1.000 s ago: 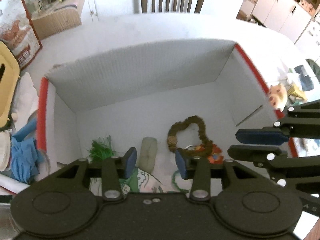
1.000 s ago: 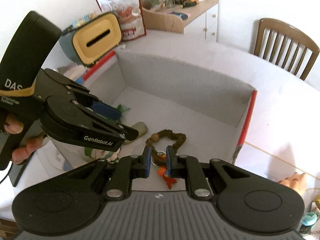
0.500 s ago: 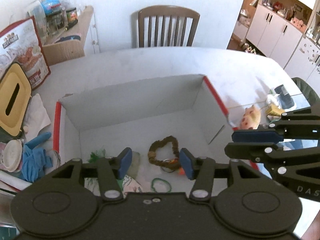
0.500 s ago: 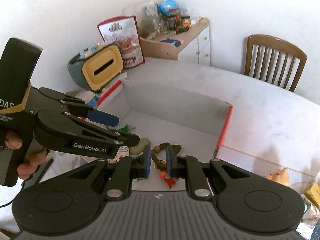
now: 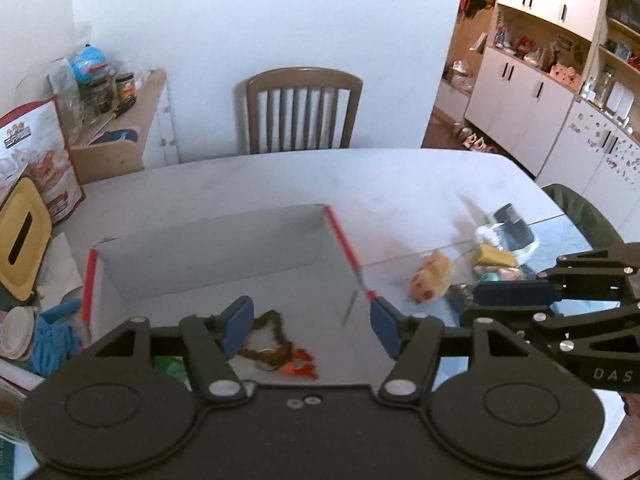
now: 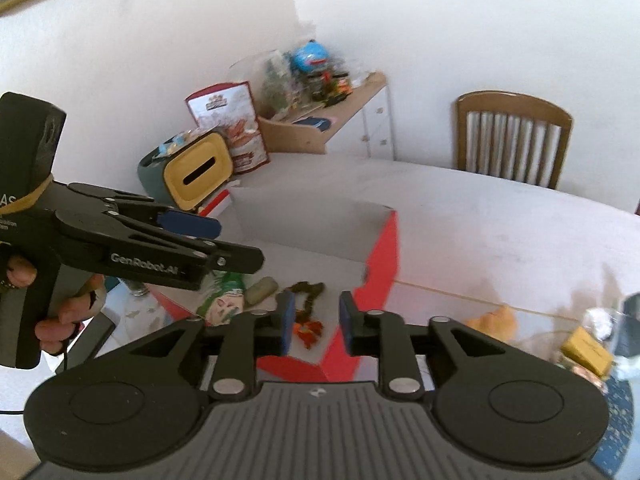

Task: Organize objects
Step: 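Move both tools back toward the remaining items on the table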

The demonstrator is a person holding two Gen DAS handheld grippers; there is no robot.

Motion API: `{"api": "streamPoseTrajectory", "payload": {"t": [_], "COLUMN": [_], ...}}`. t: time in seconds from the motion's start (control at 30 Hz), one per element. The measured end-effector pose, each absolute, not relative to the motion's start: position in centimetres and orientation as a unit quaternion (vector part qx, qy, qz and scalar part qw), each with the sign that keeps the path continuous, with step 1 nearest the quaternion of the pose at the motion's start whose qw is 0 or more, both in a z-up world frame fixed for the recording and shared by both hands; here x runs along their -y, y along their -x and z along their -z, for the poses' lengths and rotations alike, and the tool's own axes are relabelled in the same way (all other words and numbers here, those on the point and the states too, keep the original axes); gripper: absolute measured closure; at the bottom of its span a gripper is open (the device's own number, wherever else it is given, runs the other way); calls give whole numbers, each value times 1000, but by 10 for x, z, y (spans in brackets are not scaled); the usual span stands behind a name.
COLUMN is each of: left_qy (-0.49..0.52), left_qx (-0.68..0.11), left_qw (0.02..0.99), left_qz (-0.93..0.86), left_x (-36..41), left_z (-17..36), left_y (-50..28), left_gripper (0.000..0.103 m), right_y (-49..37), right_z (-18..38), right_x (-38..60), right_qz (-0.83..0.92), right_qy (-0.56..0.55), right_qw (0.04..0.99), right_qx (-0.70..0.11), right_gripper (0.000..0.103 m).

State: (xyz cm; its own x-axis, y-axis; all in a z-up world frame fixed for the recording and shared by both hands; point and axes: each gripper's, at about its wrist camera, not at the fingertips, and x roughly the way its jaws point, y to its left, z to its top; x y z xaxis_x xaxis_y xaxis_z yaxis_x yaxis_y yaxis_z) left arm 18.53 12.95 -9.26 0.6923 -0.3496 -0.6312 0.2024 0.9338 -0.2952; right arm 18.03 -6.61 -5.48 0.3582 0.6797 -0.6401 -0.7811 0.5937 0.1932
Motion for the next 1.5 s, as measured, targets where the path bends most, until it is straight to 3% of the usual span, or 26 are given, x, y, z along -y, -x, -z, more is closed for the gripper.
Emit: {"api": "streamPoseTrajectory", "payload": {"t": [0.13, 0.27, 0.37, 0.5, 0.83, 0.97, 1.5], "left_qy": [99, 95, 96, 96, 88, 93, 103], "left_qx": [-355, -349, -345, -337, -322, -318, -335], "left_qw": [917, 920, 921, 923, 929, 931, 927], "left_qz": [152, 153, 153, 157, 159, 153, 136], "left_x": [-112, -95, -84, -67, -23, -8, 45], "left_z": [88, 86, 84, 80, 74, 73, 96], "left_y": [-182, -180, -178, -176, -175, -178, -224], "left_gripper": [36, 33, 30, 24, 11, 0, 0], "right_y": [-180, -181, -182, -185, -202, -209, -237], "right_z": [54, 52, 51, 52, 64, 73, 113], "right_x": [93, 118, 138, 170, 240, 259, 298], "right_qz": [-431, -419, -411, -389, -344, -337, -328], "right_qy": [65, 53, 50, 43, 21, 21, 28], "right_qw": [832, 842, 849, 861, 878, 879, 866], "right_qx": [-345, -335, -329, -324, -332, -337, -376], "right_gripper": [72, 47, 46, 35, 29, 29, 29]}}
